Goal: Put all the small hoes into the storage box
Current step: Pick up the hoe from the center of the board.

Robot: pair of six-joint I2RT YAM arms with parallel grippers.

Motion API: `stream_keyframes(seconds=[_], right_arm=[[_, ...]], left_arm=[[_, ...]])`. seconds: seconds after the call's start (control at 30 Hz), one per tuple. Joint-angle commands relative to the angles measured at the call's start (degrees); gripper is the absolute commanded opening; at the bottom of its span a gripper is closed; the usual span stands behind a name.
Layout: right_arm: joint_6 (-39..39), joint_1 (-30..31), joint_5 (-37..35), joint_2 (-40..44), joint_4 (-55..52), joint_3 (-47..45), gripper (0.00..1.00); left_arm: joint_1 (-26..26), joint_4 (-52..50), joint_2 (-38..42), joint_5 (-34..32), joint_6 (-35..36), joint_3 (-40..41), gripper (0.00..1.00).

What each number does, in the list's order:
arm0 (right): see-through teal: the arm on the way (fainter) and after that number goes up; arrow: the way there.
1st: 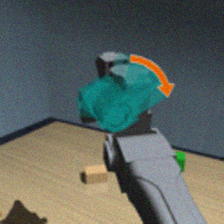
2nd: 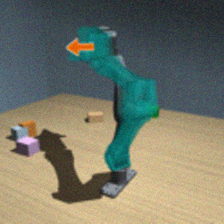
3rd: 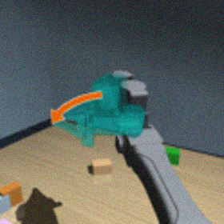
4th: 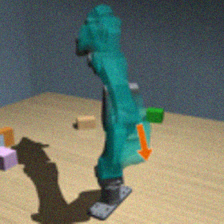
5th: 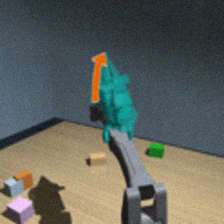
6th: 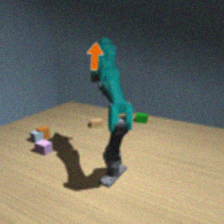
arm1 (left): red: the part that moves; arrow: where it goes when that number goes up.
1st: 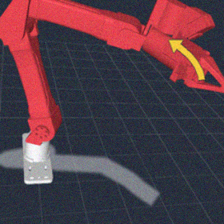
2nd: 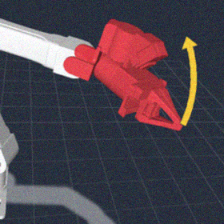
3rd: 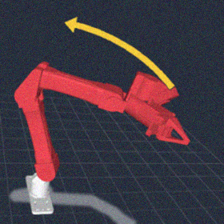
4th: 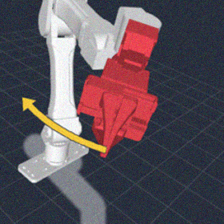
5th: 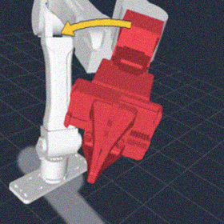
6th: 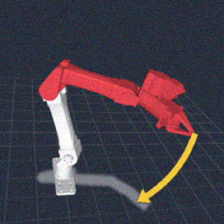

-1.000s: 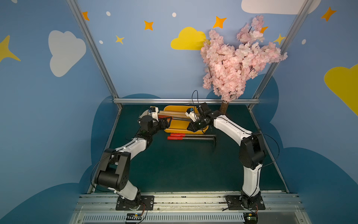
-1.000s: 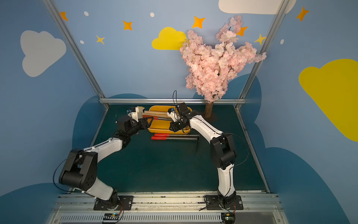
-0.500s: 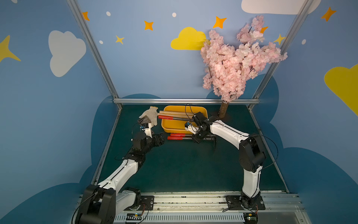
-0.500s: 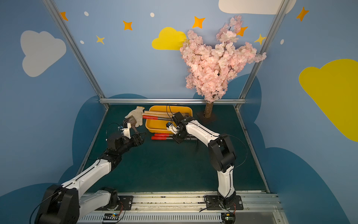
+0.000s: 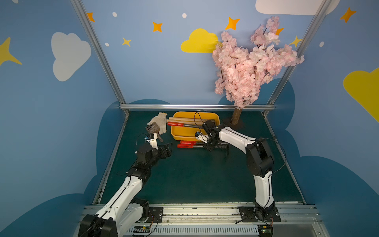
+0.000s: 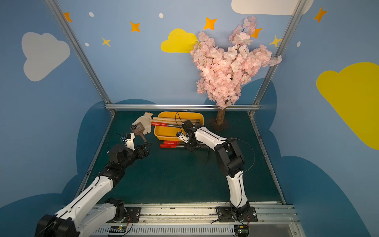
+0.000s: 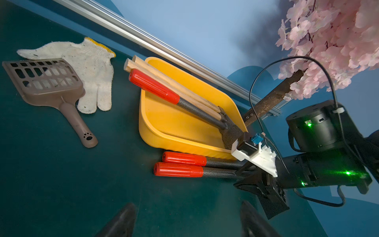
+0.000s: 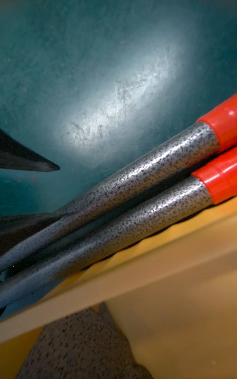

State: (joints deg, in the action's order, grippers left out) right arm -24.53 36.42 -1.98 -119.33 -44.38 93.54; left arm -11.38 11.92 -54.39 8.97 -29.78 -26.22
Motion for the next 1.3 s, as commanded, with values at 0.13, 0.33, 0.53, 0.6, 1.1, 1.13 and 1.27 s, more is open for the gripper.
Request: stream_keyframes(seconds=[0.13, 0.33, 0.53, 0.6, 1.1, 1.13, 1.27], right_arm=[[-1.89, -0.83, -2.08, -2.49, 1.66, -0.03, 0.37], [-2.28, -0.98, -1.88, -4.39, 1.09, 0.11, 0.36], [-2.15, -0.66, -0.61, -5.26, 0.90, -0.41, 0.35], [-1.96, -0.32, -0.04, -5.26, 0.97, -0.77, 0.35], [-5.92, 0.96, -0.24, -9.73, -3.22, 3.02, 0.34], [-6.13, 0.77, 0.33, -9.98, -3.34, 3.27, 0.34], [-7.27, 0.47, 2.05, -10.70, -4.50, 4.30, 0.36]], left_arm=[[0.12, -1.77, -0.05, -0.51, 1.49, -0.16, 0.80], [0.12, -1.62, -0.47, -0.59, 1.68, -0.13, 0.80], [0.24, -0.68, -1.95, -0.36, 1.80, -0.59, 0.80], [0.28, -0.09, -2.70, -0.06, 1.62, -0.67, 0.80], [0.30, -1.46, -2.06, 0.70, 2.98, -1.19, 0.80], [0.32, -1.96, -1.94, 0.70, 3.40, -1.50, 0.80], [0.39, -2.46, -1.85, 0.43, 4.12, -1.76, 0.80]])
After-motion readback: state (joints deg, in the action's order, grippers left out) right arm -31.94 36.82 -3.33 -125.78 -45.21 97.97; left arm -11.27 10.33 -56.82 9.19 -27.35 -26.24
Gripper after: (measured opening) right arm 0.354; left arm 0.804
